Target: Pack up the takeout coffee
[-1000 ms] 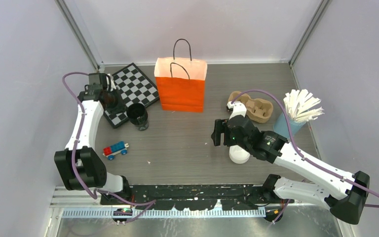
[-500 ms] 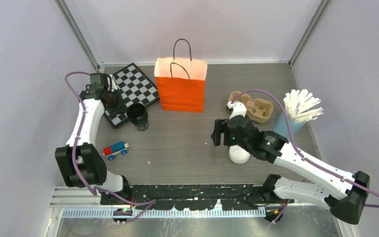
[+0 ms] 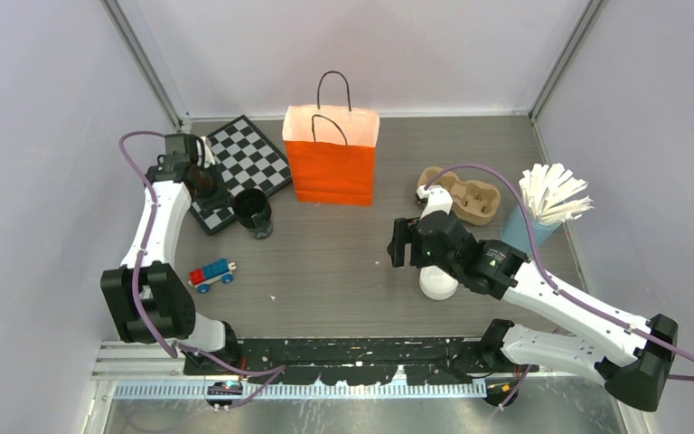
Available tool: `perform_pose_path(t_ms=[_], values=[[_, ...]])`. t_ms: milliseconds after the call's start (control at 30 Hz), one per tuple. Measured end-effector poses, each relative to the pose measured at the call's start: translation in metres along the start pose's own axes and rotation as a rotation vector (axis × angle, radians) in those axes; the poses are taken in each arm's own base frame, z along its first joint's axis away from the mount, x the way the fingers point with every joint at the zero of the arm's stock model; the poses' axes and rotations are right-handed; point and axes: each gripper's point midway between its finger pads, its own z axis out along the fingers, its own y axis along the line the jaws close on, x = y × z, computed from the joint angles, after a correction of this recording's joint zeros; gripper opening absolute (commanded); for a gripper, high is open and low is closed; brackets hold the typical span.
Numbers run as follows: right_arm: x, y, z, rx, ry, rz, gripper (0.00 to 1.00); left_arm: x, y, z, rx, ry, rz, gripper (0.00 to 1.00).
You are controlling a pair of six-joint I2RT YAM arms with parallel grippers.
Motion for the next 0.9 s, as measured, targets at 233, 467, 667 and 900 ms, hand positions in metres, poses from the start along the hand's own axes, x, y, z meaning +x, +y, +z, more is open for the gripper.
perform_pose_path(t_ms=[233,467,667,900], values=[[-0.0023,-0.0003,-0.0022,-0.002,-0.011,0.004,0.81,0.0,0.0001,0.0,0.0,0.0,0.001,0.14],[-0.0025,-0.0005,-0.0024,-0.002,-0.012,0.003,0.81,0.0003,0.0,0.0004,0.001,0.002,0.004,0.11],[-0.003,-0.0007,-0.0028,-0.001,-0.015,0.004,0.81,0.0009,-0.0001,0.0015,0.004,0.006,0.007,0.08],[-0.0054,-0.0008,-0.0057,-0.006,-0.026,0.008,0.81,0.0017,-0.0033,0.0012,0.024,0.011,0.018,0.0]])
